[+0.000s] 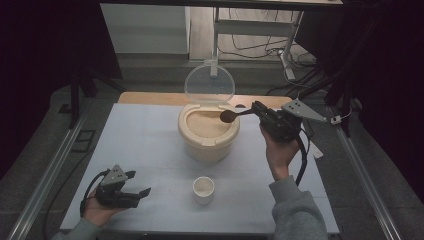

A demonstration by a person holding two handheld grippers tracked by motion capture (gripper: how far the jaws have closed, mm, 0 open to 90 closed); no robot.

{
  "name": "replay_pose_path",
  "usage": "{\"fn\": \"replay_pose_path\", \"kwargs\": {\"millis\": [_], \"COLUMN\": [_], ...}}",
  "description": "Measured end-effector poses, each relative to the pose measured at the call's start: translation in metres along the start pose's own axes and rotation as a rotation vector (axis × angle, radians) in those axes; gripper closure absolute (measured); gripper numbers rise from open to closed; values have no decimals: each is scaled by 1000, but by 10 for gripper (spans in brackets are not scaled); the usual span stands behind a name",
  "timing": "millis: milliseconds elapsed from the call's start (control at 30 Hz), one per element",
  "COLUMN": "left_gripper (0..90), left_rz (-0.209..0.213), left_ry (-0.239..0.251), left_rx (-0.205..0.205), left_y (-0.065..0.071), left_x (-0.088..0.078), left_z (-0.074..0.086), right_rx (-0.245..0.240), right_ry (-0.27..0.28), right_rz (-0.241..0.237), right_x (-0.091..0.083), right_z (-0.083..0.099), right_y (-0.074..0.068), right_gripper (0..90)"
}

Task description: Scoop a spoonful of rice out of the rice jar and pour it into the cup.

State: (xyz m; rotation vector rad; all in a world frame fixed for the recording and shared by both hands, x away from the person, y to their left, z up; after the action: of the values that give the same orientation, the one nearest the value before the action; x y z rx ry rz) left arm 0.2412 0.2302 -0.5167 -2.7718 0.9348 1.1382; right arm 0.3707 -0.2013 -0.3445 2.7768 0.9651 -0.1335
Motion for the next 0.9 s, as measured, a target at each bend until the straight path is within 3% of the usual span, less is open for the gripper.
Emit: {"fn": "replay_pose_path", "kwargs": {"millis": [133,500,633,733,767,900], "left_gripper": [168,173,174,175,176,176], "left_rz": [0,1,2,3,3,3], "left_ry": [3,-3,-3,-5,-5,-5], "left_rx": [-5,2,1,1,1,2], "left_y": [-1,0,1,1,1,1], "left_x": [0,0,1,1,1,2], "left_z": [0,0,0,0,0,0], "right_rx": [-56,-62,-13,51,98,165], "right_ry": [-45,-122,-142,-151,-157,-161], "right_rz": [17,-6,-29,-50,-62,-77], "right_x": [7,20,26,30,32,36], "right_z": [-2,5,12,19,24,31], "right_y": [-5,-11,-11,-8,-6,-4], "right_gripper": [832,831,831,830,830,830]}}
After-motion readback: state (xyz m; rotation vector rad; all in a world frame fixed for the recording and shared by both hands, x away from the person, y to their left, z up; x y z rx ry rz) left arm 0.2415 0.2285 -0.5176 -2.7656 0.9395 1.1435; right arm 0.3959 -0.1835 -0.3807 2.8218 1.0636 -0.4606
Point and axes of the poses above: each handheld gripper's, and its own axes: x roughly forward along the jaws, z roughly out of its underside, y roughly to its right, the point moved 1 cm from there along x, roughly forward along the jaws, and after that the axes turned 11 degrees about -x, right-handed, at the moved point
